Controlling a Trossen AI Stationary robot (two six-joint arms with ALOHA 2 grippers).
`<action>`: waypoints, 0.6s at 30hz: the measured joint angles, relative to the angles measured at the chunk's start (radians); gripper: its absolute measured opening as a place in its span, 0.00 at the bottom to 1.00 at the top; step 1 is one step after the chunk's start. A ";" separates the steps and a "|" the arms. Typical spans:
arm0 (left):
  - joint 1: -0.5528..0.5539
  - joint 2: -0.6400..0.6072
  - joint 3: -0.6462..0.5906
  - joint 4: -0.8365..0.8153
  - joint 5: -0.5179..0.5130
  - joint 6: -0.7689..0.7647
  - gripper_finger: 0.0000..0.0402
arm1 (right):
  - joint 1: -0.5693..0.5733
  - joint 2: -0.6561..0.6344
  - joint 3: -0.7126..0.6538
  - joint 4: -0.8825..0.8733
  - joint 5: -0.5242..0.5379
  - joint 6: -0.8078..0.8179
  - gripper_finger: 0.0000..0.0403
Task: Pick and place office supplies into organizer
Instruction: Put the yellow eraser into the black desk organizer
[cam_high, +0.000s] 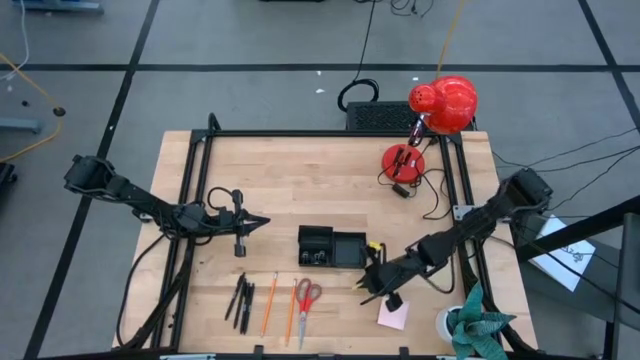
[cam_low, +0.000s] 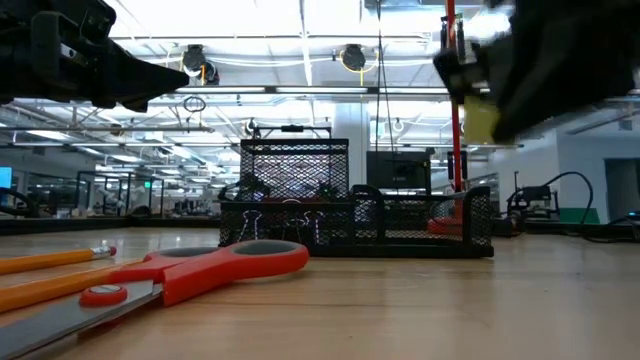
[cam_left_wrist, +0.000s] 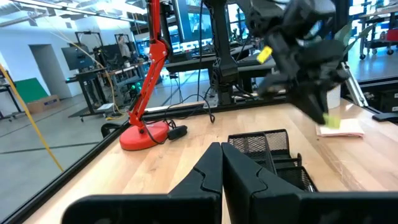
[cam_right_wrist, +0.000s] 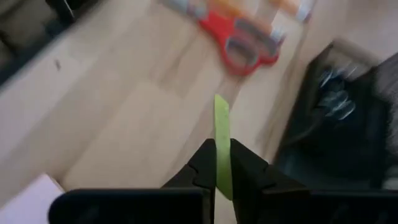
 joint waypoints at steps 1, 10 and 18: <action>0.000 0.000 0.000 0.000 0.000 0.000 0.01 | -0.008 -0.022 0.003 -0.003 0.000 -0.013 0.03; 0.000 0.000 0.000 -0.005 0.000 0.000 0.01 | -0.101 -0.222 -0.034 -0.055 0.002 -0.101 0.03; 0.000 0.000 0.000 -0.006 0.000 0.003 0.01 | -0.167 -0.405 -0.301 0.215 0.038 -0.079 0.03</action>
